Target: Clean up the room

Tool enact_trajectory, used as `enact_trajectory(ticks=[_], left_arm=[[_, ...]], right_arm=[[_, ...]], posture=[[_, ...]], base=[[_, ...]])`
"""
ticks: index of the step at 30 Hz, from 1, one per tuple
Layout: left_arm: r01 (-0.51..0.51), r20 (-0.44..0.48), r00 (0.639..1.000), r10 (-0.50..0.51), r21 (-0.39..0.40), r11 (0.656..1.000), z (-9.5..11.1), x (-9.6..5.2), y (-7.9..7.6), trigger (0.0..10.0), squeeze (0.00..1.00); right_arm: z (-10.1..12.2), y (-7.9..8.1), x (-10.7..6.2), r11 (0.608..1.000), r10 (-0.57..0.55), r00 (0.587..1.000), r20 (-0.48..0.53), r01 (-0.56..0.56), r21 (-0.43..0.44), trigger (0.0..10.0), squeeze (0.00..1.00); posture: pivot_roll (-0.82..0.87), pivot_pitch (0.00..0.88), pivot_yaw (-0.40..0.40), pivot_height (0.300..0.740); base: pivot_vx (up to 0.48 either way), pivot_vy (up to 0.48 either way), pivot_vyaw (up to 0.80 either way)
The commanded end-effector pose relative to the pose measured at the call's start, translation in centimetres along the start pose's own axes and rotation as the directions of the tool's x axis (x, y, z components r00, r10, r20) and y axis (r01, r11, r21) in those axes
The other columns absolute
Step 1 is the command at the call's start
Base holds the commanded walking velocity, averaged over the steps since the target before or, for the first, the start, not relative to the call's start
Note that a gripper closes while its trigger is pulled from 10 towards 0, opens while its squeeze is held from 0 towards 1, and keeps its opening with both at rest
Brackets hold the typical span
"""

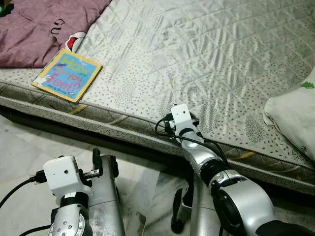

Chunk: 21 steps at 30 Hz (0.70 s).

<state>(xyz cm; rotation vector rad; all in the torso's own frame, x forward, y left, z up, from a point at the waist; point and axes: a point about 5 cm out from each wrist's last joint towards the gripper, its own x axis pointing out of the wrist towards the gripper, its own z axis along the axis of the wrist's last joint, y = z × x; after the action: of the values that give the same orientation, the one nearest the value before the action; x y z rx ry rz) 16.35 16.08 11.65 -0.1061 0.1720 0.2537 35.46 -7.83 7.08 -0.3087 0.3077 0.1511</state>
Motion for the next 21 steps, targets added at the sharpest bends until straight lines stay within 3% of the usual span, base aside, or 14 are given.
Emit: enact_trajectory(ticks=[1,2,3,21], left_arm=[[-0.006,-0.012,1.0,0.005,-0.013,1.0,0.0,-0.2,-0.3,10.0,0.0],[-0.006,-0.012,1.0,0.005,-0.013,1.0,0.0,-0.2,-0.3,10.0,0.0],[-0.005,-0.011,1.0,0.005,-0.012,1.0,0.0,-0.1,-0.2,10.0,0.0],[-0.014,0.009,1.0,0.014,-0.011,1.0,0.4,0.6,-0.2,10.0,0.0]], right_arm=[[-2.4,0.5,-0.5,1.0,0.026,0.995,-0.101,-0.027,-0.009,4.3,0.0],[-2.4,0.5,-0.5,1.0,0.026,0.995,-0.101,-0.027,-0.009,4.3,0.0],[-2.3,0.8,-0.5,0.999,0.045,0.994,-0.095,-0.045,0.01,0.0,0.0],[-1.8,1.7,-0.5,0.993,0.111,0.99,-0.083,-0.107,0.055,0.0,0.0]], posture=[[0.24,0.298,-0.059,0.562],[0.24,0.298,-0.059,0.562],[0.24,0.295,-0.059,0.562],[0.24,0.275,-0.077,0.562]], base=[[0.0,0.0,0.0],[0.0,0.0,0.0],[0.0,0.0,0.0],[0.0,0.0,0.0]])
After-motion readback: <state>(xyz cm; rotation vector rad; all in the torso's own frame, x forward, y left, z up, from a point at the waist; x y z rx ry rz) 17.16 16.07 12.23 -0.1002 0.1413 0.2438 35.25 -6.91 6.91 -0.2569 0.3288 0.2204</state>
